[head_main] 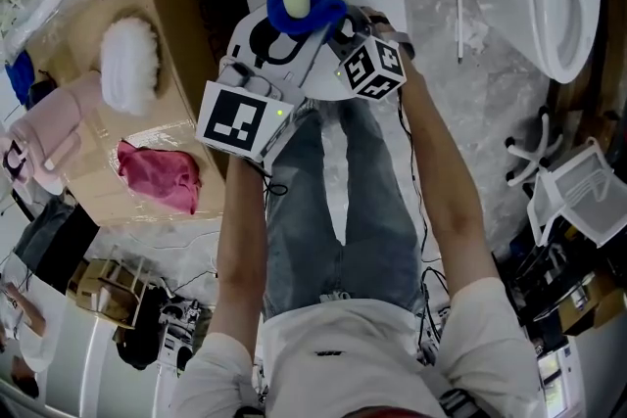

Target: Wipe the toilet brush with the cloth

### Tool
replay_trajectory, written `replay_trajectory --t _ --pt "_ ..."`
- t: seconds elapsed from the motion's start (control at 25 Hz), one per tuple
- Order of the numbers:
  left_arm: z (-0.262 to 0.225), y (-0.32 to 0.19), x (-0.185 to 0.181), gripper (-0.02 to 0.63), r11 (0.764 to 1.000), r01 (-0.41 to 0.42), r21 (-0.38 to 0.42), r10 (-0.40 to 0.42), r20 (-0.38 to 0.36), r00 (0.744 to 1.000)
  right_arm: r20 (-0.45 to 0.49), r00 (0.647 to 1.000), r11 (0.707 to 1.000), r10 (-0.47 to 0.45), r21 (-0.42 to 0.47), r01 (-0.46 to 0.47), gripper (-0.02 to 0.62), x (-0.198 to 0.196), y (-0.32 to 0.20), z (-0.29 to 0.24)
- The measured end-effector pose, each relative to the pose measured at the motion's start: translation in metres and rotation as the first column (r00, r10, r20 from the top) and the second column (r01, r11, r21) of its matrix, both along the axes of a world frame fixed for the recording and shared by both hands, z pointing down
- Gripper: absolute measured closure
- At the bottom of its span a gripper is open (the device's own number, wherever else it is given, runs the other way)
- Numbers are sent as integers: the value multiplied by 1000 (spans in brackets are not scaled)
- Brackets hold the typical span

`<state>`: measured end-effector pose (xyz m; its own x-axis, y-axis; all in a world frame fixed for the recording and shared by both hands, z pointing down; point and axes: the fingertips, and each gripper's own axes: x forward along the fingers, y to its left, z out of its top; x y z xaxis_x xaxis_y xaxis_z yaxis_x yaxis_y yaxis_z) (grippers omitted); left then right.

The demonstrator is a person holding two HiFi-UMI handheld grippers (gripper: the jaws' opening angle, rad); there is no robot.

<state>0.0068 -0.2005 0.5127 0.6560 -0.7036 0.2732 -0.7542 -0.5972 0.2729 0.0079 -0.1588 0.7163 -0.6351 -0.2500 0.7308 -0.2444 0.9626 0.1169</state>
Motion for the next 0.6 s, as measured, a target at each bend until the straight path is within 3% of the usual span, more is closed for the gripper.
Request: replay_trajectory --t 0.36,0.6 --pt "-37 5 -18 434 995 79 53 -74 -86 993 -4 1000 1000 17 2 -17 511 -1 0 0" --pt "-53 17 -32 460 990 114 86 -101 -135 986 -1 998 997 56 -53 -56 500 0 -1 -3"
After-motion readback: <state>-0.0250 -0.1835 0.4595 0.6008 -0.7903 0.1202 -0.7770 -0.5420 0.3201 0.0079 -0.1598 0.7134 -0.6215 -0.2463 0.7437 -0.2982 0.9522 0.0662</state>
